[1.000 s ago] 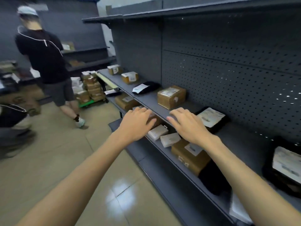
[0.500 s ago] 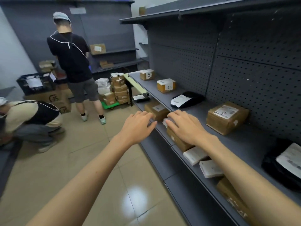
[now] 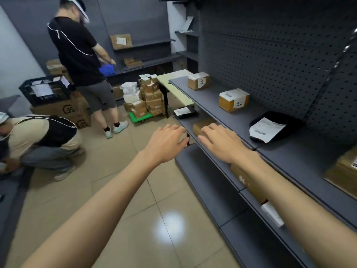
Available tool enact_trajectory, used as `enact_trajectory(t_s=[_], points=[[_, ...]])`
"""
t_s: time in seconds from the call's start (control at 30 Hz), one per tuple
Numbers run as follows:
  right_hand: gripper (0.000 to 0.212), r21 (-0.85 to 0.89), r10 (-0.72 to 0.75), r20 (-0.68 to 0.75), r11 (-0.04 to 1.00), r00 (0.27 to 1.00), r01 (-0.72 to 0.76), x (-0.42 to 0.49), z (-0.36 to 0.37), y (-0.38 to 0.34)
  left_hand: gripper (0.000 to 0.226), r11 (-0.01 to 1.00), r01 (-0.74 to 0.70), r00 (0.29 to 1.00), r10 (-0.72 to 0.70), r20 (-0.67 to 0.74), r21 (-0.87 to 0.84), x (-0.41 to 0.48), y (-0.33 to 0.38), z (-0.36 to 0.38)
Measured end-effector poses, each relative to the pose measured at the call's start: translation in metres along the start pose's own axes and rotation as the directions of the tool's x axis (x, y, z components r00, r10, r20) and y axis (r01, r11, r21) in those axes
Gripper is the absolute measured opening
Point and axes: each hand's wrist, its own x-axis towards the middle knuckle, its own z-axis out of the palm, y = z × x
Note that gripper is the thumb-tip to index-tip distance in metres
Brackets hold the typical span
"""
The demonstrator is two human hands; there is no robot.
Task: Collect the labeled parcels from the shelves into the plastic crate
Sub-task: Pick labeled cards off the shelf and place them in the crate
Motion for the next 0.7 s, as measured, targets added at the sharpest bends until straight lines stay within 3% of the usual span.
enact_trajectory(t_s=[0.3, 0.7], points=[[0.039, -0.019, 0.301, 0.019, 0.954, 0.954, -0.3, 0.107, 0.047, -0.021, 0.037, 0.966, -0.257, 0.964, 0.259, 0.066, -0.036, 0.108, -0.125, 0.037], [0.043, 0.034, 0.58, 0.06, 0.813, 0.813, -0.582, 0.197, 0.115, -0.02, 0.035, 0.857, -0.501, 0.847, 0.514, 0.134, -0.122, 0.228, -0.189, 0.099]])
